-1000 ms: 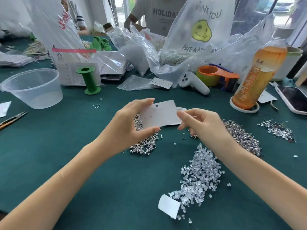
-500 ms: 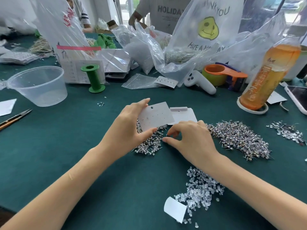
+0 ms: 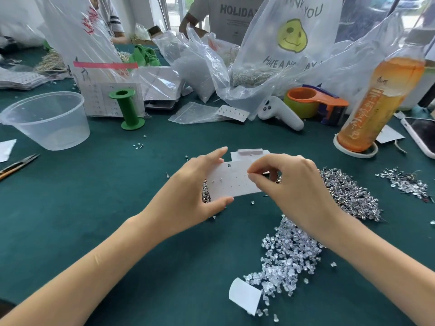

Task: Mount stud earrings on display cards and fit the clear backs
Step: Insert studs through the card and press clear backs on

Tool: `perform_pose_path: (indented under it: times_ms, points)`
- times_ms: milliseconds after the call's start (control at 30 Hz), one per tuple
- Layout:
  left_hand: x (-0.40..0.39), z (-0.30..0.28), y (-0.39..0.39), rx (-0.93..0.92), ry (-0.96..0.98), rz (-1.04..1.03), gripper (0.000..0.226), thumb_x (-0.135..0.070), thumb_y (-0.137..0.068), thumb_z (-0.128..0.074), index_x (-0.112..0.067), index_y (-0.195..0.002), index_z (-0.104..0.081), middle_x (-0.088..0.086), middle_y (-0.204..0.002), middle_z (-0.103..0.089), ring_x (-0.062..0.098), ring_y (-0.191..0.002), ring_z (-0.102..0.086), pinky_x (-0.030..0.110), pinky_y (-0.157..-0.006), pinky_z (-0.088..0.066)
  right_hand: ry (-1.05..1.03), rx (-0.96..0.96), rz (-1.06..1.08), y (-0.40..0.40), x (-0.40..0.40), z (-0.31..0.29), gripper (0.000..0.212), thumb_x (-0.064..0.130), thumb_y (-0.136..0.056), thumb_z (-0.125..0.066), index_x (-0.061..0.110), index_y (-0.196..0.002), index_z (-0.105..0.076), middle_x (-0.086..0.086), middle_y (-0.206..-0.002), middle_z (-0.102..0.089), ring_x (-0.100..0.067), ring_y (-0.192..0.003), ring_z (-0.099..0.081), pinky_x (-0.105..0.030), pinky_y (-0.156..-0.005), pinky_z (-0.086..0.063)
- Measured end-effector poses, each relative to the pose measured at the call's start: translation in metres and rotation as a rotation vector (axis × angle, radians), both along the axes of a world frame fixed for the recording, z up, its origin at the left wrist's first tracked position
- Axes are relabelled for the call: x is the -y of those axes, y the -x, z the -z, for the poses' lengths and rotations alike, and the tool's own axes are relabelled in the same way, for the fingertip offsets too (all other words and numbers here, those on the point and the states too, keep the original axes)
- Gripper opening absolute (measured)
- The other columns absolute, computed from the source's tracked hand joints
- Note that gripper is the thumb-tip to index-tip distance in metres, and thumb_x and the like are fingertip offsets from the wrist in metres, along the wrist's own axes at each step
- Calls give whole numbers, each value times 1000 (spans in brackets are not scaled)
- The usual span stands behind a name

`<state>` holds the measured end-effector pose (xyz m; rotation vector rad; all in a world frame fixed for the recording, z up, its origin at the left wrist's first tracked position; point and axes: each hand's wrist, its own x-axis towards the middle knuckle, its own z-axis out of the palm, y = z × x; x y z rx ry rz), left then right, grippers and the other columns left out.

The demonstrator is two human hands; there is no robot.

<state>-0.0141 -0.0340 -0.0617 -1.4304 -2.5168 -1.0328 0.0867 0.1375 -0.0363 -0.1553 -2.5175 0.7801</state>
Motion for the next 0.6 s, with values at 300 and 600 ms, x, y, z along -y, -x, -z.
perform_pose_path:
  times_ms: [300, 600]
  points:
    - [-1, 1, -10, 13, 6, 77, 87, -34, -72, -80, -23, -145, -32, -6, -124, -58, 3, -117, -47, 6, -101, -27, -66, 45, -69, -1, 5, 10, 8, 12, -81, -74, 20, -82, -74, 30, -65, -48, 4, -60, -46, -9, -83, -27]
    - [-1, 2, -10, 32, 2, 74, 88, -38, -72, -79, -24, -145, -31, -8, -124, -58, -1, -117, -45, 5, -101, -26, -158, -32, -98, 0, 7, 14, 6, 7, -79, -76, 12, -80, -74, 20, -70, -55, -7, -64, -43, -23, -74, -26]
